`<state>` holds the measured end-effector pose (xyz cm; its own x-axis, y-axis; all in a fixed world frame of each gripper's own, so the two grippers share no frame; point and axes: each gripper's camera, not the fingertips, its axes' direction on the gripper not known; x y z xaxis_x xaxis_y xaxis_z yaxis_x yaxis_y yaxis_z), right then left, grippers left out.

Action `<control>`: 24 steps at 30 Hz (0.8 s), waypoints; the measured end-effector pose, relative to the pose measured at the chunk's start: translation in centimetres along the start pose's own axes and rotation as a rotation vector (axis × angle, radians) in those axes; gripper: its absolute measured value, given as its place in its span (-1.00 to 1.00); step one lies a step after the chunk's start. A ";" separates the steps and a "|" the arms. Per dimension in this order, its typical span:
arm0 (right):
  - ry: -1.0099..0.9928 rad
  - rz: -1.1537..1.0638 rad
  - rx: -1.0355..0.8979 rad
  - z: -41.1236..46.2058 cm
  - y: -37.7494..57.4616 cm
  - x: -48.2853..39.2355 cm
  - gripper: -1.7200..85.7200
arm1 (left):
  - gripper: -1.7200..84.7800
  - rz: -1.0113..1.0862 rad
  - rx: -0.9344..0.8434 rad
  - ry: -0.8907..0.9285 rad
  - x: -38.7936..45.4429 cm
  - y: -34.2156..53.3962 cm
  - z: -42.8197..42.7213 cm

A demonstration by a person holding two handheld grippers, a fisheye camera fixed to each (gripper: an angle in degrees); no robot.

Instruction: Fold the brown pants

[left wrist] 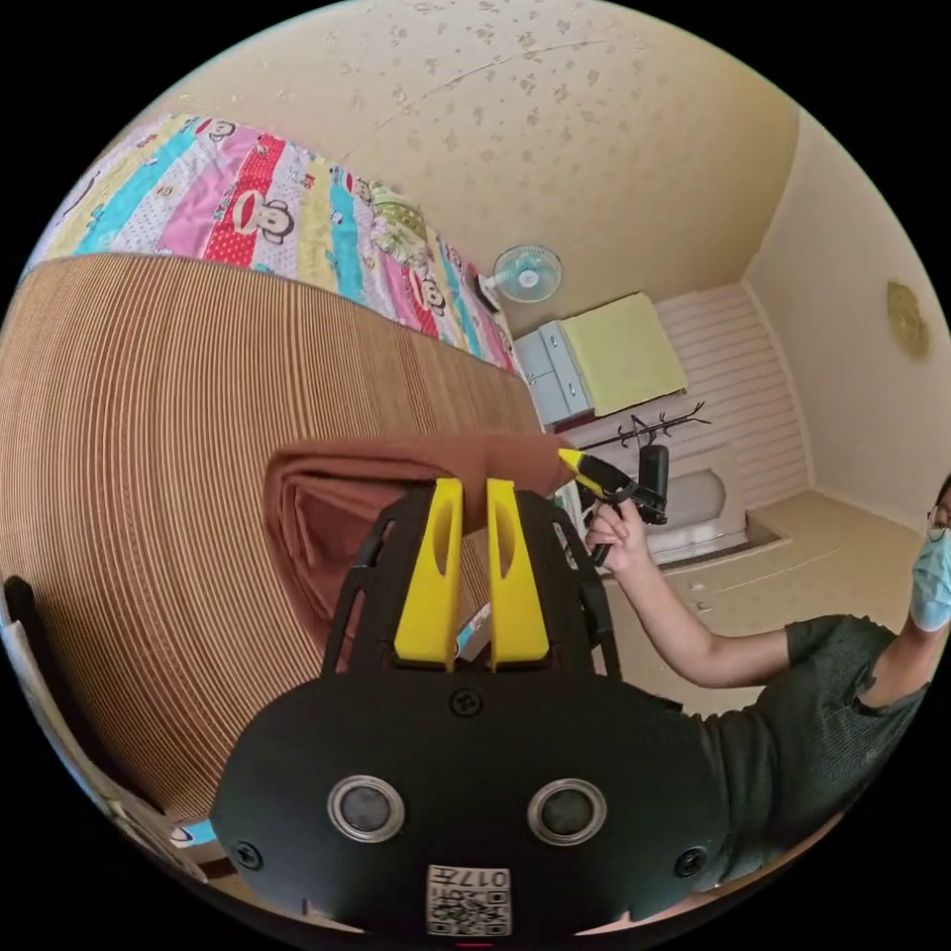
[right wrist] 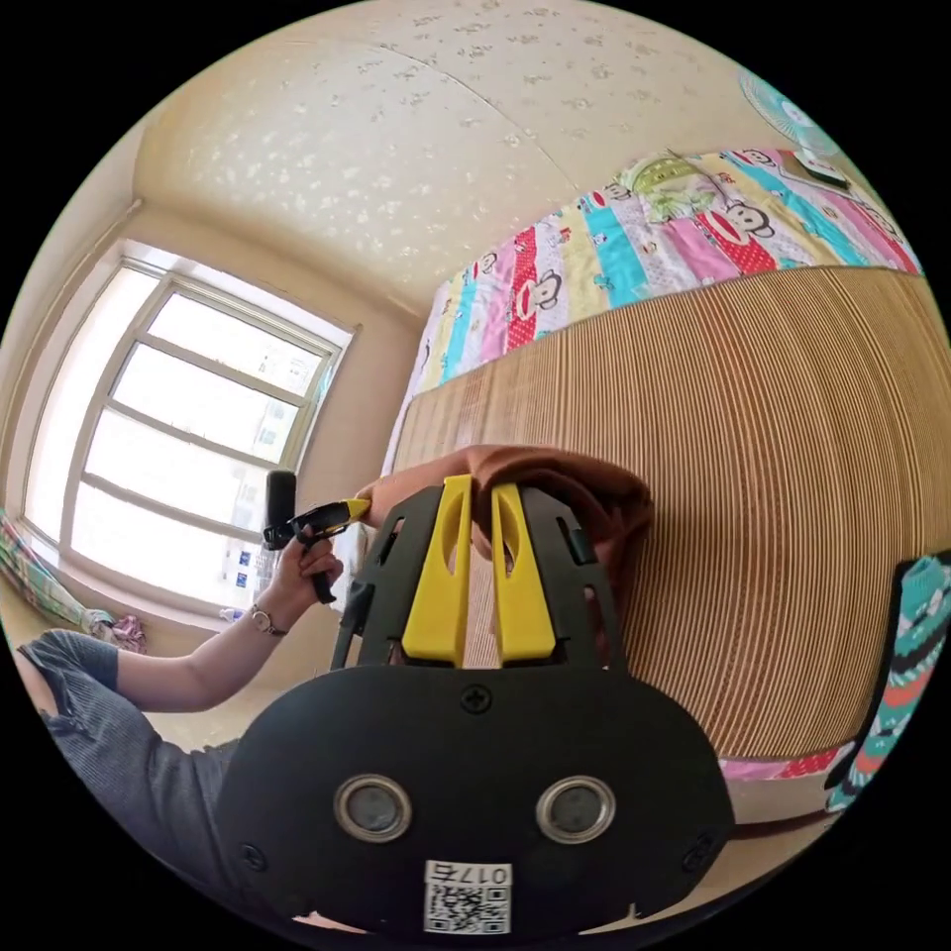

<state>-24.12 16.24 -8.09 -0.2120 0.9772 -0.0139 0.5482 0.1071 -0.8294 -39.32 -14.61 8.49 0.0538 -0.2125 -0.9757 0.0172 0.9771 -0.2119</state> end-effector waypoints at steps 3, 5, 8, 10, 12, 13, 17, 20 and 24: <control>0.016 0.088 -0.140 2.9 6.1 4.2 -0.93 | -0.85 -0.128 -0.082 0.020 -3.2 6.1 4.5; 0.088 0.173 -0.285 5.2 11.1 7.3 -0.92 | -0.85 -0.220 -0.161 0.007 -5.1 10.0 7.4; 0.241 0.341 -0.444 7.0 15.3 11.4 -0.91 | -0.84 -0.359 -0.299 -0.074 -8.0 15.0 10.9; 0.283 0.410 -0.498 7.2 16.1 13.6 -0.89 | -0.84 -0.419 -0.271 -0.044 -9.7 16.2 10.9; 0.227 0.442 -0.459 6.3 15.5 15.2 -0.86 | -0.79 -0.449 -0.183 0.017 -10.6 15.5 9.8; 0.167 0.450 -0.403 5.3 14.4 16.0 -0.81 | -0.73 -0.447 -0.130 0.041 -10.9 14.3 9.1; -0.058 0.427 -0.243 3.5 8.9 18.8 -0.62 | -0.60 -0.370 -0.089 -0.018 -10.9 8.8 8.7; -0.104 0.426 -0.271 4.9 5.4 21.3 -0.53 | -0.51 -0.336 -0.146 -0.064 -11.8 4.5 11.2; -0.105 0.424 -0.376 7.9 3.2 23.8 -0.48 | -0.49 -0.364 -0.240 -0.150 -13.8 1.4 16.0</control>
<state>-33.79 38.43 -15.44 0.0203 0.9277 -0.3728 0.8485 -0.2132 -0.4843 -24.09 -10.37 22.50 0.2314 -0.5235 -0.8200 -0.1688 0.8085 -0.5638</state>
